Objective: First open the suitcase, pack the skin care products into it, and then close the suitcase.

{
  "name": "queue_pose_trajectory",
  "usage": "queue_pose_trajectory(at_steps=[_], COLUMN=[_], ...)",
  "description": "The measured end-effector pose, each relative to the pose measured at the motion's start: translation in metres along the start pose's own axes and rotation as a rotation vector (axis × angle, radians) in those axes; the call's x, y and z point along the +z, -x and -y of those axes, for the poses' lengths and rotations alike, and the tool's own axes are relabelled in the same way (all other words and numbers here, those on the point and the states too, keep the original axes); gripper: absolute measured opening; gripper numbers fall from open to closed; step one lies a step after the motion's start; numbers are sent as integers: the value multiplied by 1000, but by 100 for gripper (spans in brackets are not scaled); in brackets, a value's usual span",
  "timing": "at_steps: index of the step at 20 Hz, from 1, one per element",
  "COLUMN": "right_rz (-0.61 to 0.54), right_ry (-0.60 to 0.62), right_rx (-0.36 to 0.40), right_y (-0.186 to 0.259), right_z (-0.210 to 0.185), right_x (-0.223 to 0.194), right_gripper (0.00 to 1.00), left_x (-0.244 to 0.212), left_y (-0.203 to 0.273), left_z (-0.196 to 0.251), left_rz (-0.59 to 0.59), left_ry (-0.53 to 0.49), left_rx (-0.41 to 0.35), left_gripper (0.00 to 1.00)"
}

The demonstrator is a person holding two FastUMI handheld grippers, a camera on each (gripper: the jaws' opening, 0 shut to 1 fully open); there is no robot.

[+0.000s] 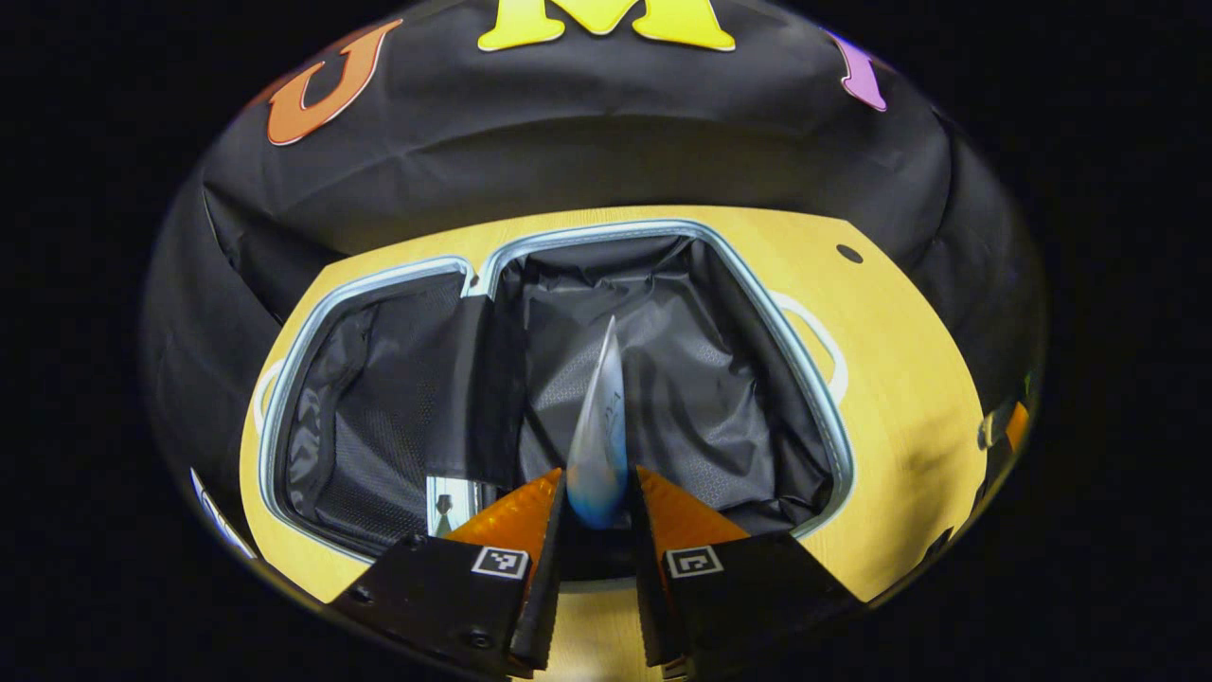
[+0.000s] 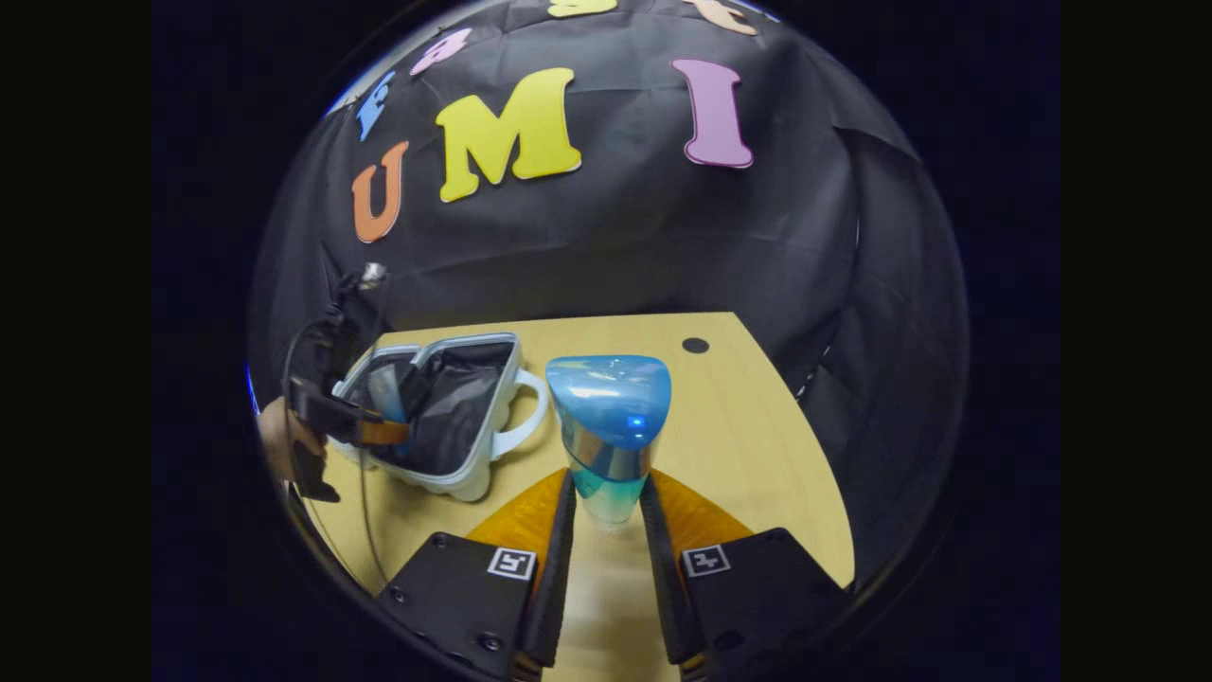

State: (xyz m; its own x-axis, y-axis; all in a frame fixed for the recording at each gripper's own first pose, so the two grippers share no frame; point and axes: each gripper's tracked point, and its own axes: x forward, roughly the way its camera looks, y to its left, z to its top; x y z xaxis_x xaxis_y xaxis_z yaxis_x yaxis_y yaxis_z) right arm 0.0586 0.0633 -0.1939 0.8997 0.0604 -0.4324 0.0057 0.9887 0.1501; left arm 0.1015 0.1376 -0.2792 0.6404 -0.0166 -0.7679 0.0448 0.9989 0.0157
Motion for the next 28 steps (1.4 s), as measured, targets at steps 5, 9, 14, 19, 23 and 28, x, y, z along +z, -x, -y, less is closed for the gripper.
queue_pose_trajectory(at_steps=[5, 9, 14, 19, 23, 28], right_rz=[-33, -26, -10, -24, -50, -105], right_ry=[-3, -1, 39, 71, 77, 115], right_rx=[-28, -47, -27, 50, 105, 166], right_y=[15, 17, 12, -6, -38, -86], right_z=[-10, -13, -36, -86, -129, -174], right_x=[-21, -13, 6, 23, 34, 36], right_gripper=[39, 39, 39, 39, 39, 39], left_x=[1, 13, 5, 39, 55, 51], left_y=[-17, -28, -36, -1, 43, 89], left_z=[-3, -3, -6, 7, 3, -32], left_rz=[-63, -59, -90, 118, 268, 431], left_ry=[-44, -72, -21, 7, 11, 45], left_rx=[20, 48, 46, -53, -92, -66], left_gripper=[39, 39, 45, 69, 85, 90])
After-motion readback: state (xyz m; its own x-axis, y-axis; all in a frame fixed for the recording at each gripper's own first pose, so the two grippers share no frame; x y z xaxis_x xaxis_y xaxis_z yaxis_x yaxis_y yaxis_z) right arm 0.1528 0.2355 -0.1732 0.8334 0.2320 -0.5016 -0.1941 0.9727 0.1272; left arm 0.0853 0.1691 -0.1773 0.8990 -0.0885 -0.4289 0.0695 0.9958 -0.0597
